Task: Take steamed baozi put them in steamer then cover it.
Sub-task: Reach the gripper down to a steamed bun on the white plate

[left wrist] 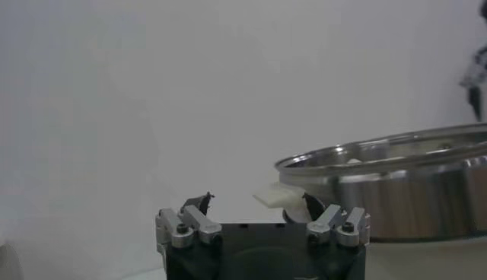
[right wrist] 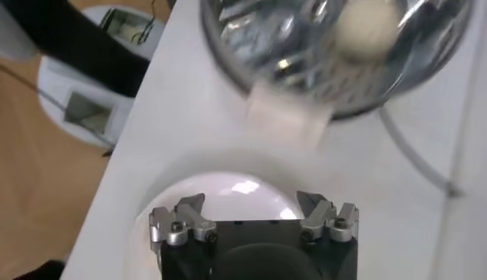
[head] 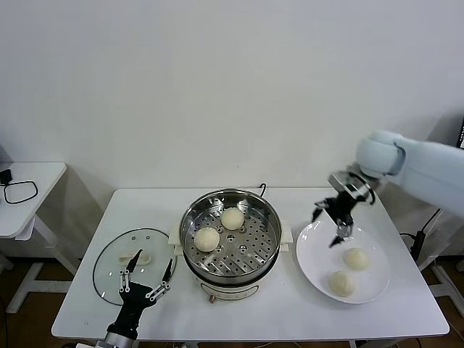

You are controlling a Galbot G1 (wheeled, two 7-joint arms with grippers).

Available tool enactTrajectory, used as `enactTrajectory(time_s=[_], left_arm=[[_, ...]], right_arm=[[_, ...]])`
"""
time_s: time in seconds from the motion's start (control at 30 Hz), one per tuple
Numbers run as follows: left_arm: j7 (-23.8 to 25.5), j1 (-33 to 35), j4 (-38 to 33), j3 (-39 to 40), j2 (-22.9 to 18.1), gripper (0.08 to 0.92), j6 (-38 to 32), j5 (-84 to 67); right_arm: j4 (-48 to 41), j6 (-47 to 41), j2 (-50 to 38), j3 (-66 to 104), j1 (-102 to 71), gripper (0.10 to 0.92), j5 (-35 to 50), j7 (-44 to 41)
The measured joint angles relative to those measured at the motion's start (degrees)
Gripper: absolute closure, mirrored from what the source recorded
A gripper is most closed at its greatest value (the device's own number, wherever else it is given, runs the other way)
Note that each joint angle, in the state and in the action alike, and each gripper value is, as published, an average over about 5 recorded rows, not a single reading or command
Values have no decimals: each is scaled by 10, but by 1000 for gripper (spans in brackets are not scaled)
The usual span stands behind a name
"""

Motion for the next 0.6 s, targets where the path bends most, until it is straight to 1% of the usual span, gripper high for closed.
enactTrajectory(time_s=[0.33, 0.6], left_arm=[[0, 0, 4, 0, -2, 177, -1, 3], [-1, 4, 11, -2, -4, 177, -7, 6]], right_arm=[[-22, 15, -22, 45, -101, 203, -57, 4], [-42, 19, -20, 73, -159, 203, -81, 13]])
